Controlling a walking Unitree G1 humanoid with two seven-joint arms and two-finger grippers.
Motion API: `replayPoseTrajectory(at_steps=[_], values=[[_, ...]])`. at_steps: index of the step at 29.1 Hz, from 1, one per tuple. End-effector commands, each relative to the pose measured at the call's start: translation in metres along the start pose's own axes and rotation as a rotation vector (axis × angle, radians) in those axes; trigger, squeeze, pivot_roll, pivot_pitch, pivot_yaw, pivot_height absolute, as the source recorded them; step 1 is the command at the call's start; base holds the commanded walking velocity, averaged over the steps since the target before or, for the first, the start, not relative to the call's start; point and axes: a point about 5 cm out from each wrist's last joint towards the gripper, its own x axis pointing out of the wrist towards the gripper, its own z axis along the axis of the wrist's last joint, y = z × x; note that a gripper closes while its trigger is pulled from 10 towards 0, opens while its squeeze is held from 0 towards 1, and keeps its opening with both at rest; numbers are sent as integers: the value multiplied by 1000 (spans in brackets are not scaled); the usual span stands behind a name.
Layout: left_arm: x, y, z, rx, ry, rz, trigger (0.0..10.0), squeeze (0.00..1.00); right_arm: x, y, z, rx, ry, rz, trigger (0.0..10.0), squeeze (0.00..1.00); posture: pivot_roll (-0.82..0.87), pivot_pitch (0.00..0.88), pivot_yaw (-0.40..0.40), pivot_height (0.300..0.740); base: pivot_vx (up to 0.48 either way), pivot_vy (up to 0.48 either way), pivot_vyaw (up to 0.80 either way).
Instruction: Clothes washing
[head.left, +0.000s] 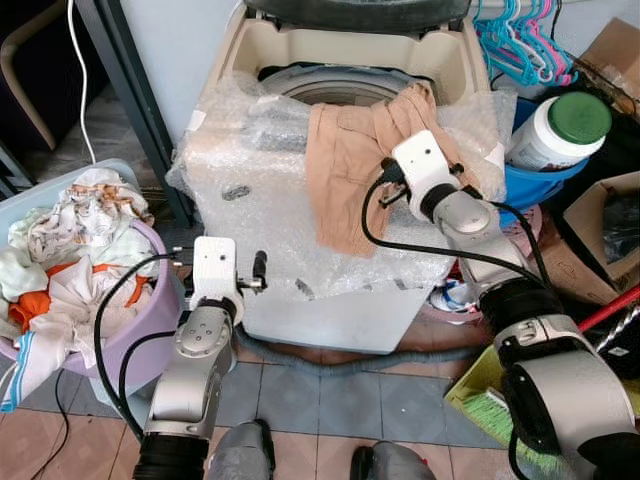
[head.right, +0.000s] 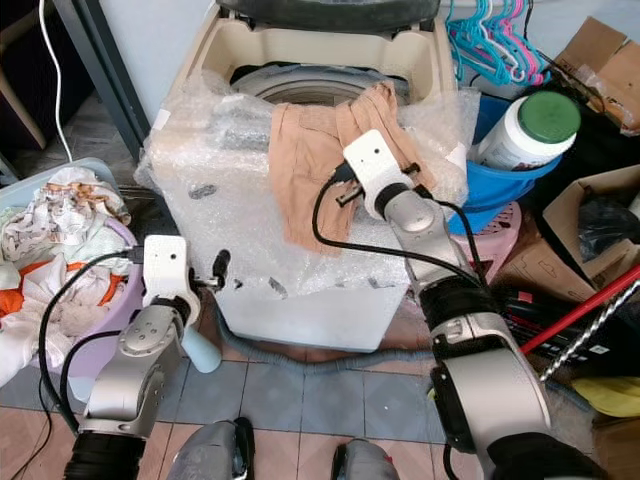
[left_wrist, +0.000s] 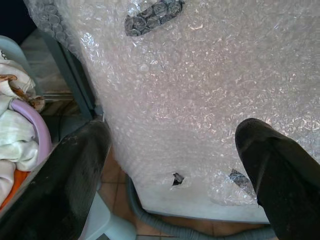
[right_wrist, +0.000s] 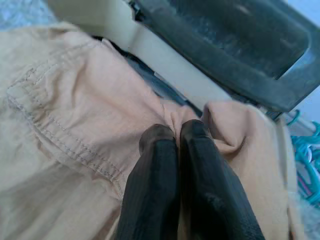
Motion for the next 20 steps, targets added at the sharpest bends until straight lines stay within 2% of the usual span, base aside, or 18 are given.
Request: replayPoseTrajectory(at_steps=[1,8,12,14,16,17,18,19,20], values=[[1,-1,2,-2,-11,-6,10000,0,6,-10,23,-23,-83,-23,0,0,0,81,3,740,480,0,0],[0,-1,1,-9,-13,-3,10000,0,16,-16,55,-65,-175,3,0,0,5,81,-5,740,480,0,0],[-1,-1,-1,-18,-9,4,10000,0,21,-8,71,-140,-244,67,0,0,5,83,-7,740,464,0,0],[-1,-1,-1,-18,-9,4,10000,0,21,-8,71,-140,-244,67,0,0,5,83,-7,740,458,0,0],[-2,-1,-1,-19,-6,5,10000,0,22,-6,83,-198,-306,52,0,0,6,85,-7,740,452,0,0],[-2,-1,-2,-18,-5,5,10000,0,23,-7,93,-226,-355,4,0,0,8,85,-8,740,416,0,0],[-2,-1,-2,-17,-5,5,10000,0,23,-7,96,-228,-365,-12,0,0,8,85,-8,740,416,0,0],[-2,-1,-2,-23,-5,8,10000,0,24,-6,98,-243,-375,-14,1647,0,8,85,-8,740,292,0,0],[-2,-2,-2,-27,-6,10,10000,0,24,-5,100,-253,-380,-13,1647,0,11,85,-8,740,292,0,0]])
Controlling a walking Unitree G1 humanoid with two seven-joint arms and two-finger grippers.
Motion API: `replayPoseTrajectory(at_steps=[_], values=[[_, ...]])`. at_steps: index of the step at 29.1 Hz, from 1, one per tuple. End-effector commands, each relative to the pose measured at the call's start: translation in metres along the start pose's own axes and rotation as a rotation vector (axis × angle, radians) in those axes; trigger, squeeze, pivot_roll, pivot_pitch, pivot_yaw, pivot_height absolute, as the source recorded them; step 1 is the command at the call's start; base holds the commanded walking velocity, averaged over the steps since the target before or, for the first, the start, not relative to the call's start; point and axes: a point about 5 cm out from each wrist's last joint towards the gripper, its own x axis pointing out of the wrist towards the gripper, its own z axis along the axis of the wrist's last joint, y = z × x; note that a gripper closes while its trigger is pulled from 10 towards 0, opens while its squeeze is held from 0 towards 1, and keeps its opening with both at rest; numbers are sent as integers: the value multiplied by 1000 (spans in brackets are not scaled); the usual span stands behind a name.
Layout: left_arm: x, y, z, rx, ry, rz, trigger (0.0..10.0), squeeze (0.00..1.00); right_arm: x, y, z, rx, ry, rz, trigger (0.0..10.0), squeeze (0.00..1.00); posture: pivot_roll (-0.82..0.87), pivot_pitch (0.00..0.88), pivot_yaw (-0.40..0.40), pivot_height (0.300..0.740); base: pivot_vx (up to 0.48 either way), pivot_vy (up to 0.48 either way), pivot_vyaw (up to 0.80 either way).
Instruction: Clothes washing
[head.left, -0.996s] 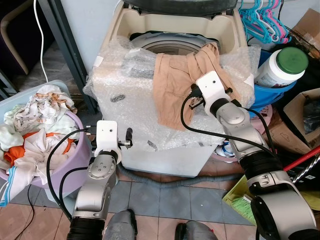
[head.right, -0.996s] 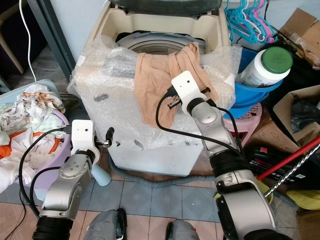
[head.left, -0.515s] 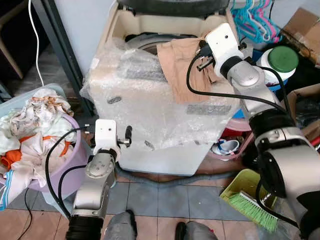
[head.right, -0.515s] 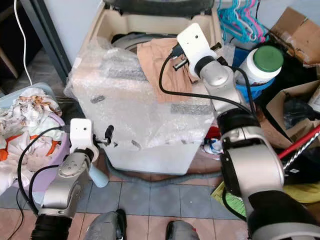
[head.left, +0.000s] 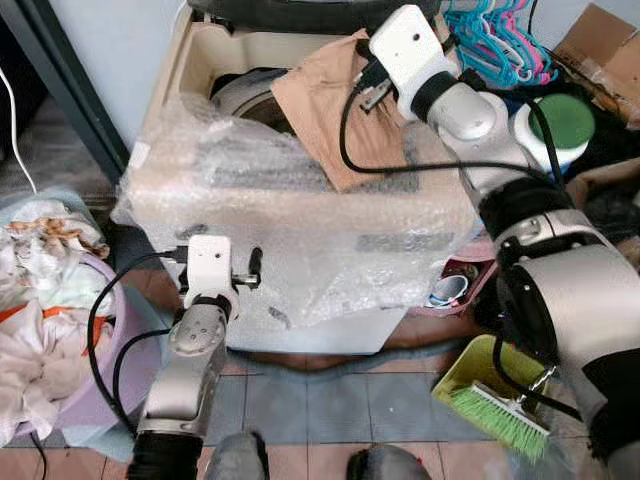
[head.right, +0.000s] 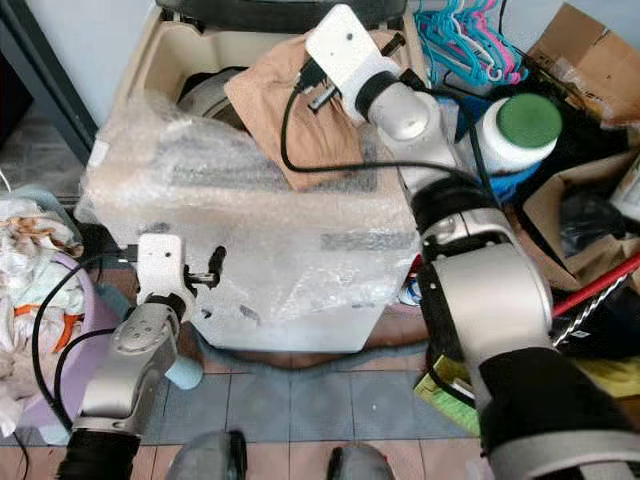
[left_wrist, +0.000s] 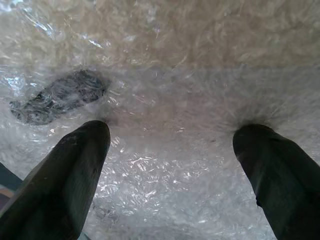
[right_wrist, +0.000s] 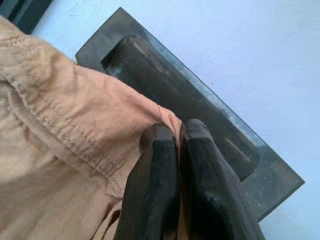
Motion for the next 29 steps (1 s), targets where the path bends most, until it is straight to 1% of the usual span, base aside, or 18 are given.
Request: replayPoseTrajectory(at_steps=[1,2,3,6,10,12,13,15,17,18,20,22,24,25,26,27,28,29], values=[[6,-15,7,-12,-10,-36,10000,0,1,-5,4,-40,-15,2,10000,533,12,86,-8,740,0,0,0],[6,-16,8,-19,-13,-35,10000,0,1,1,0,-40,18,51,10000,1000,12,86,-8,740,0,0,0],[6,-16,8,-19,-13,-35,10000,0,1,1,0,-40,18,51,10000,1000,12,86,-8,740,0,0,0],[4,-17,6,-12,-8,-33,10000,0,-8,21,-26,-66,162,196,10000,1000,16,88,-11,740,0,0,0],[2,-17,3,-16,2,-32,10000,0,-23,29,-41,-89,161,281,10000,1000,13,90,-9,740,0,0,200],[1,-17,3,-17,3,-31,10000,0,-29,31,-47,-110,162,307,10000,1000,11,90,-9,740,0,0,800],[1,-17,2,-17,7,-32,10000,0,-36,32,-56,-103,193,306,10000,1000,9,90,-8,740,0,0,800],[1,-18,1,-16,10,-32,10000,0,-42,31,-64,-104,225,282,10000,1000,8,90,-8,740,0,0,647],[1,-18,1,-15,11,-33,10000,0,-45,30,-66,-37,220,273,10000,1000,8,90,-8,740,0,0,0],[1,-18,1,-14,13,-33,10000,0,-46,27,-65,-23,188,238,10000,0,8,91,-7,740,0,0,0],[1,-18,2,-18,6,-32,10000,0,-50,14,-59,51,100,109,10000,0,7,91,-6,740,0,0,0],[1,-18,2,-24,-2,-30,10000,0,-52,10,-58,79,75,72,10000,0,5,91,-6,740,0,0,0],[1,-20,8,-44,-34,-24,10000,0,-62,3,-57,164,20,-68,10000,0,1,88,-7,740,0,0,0],[1,-20,8,-44,-34,-24,10000,0,-62,3,-57,164,20,-68,10000,0,1,88,-7,740,0,0,0],[1,-19,9,-51,-44,-14,10000,0,-68,4,-57,176,1,-102,10000,0,0,85,-7,740,0,0,0],[1,-19,12,-58,-63,-15,10000,0,-79,14,-59,202,-12,-117,10000,0,0,82,-8,740,0,0,800],[1,-19,12,-58,-63,-15,10000,0,-79,14,-59,202,-12,-117,10000,0,0,82,-8,740,0,0,800],[1,-18,14,-75,-72,-6,10000,0,-91,24,-61,249,-11,-163,10000,0,-1,80,-5,740,0,0,794]])
